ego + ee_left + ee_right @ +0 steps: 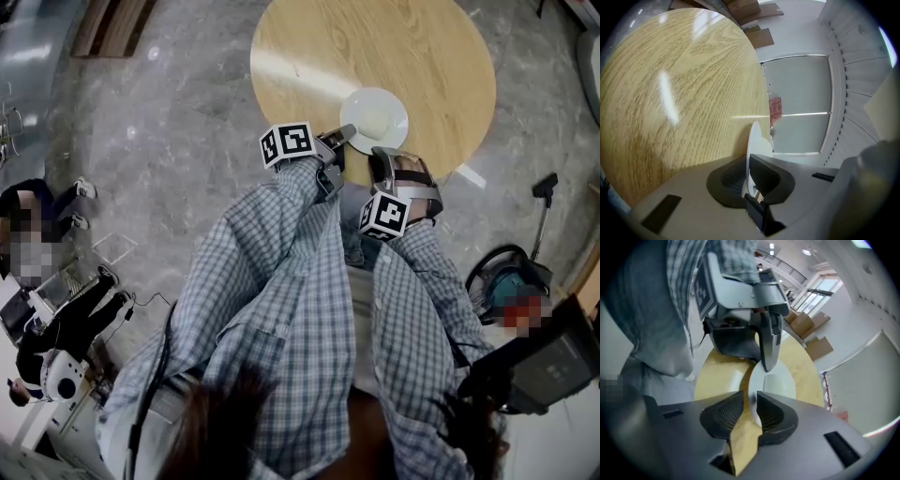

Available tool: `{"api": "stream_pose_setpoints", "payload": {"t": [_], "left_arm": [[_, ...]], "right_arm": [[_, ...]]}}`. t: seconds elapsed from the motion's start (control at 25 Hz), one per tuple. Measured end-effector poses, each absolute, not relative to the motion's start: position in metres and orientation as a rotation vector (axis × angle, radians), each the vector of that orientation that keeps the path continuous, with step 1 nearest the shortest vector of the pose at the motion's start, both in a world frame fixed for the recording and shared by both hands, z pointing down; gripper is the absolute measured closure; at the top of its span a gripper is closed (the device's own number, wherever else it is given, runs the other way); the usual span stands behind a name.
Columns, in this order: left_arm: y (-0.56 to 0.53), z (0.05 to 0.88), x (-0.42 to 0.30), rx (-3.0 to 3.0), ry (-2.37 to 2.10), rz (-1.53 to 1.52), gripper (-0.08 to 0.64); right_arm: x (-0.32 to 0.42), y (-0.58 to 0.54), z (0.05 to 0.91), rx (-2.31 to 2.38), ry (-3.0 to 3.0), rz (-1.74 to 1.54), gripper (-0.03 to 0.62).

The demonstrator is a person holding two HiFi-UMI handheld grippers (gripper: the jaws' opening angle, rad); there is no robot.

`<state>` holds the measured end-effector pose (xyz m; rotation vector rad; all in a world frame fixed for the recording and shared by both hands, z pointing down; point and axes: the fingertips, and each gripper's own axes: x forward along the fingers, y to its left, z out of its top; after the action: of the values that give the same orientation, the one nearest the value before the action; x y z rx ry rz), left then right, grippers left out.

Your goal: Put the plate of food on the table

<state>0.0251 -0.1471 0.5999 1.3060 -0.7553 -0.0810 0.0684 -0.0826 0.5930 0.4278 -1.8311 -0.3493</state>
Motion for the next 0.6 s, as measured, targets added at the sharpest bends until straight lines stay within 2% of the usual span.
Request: {"api": "stream_pose_setpoints", "payload": {"t": [0.08, 0.6], "left_arm": [[-0.1477, 0.6000, 0.0250, 1.309, -0.754, -0.081, 0.541], [-0.1485, 0.5993, 0.0266, 1.340, -0.752, -0.028, 0.540]], "right_arm": [[0.0681, -0.0837, 0.5961, 0.376, -1.773, -0.440, 0.541], [0.0676, -0.0854, 0.5961, 0.386, -1.754, -0.380, 0.545]]}}
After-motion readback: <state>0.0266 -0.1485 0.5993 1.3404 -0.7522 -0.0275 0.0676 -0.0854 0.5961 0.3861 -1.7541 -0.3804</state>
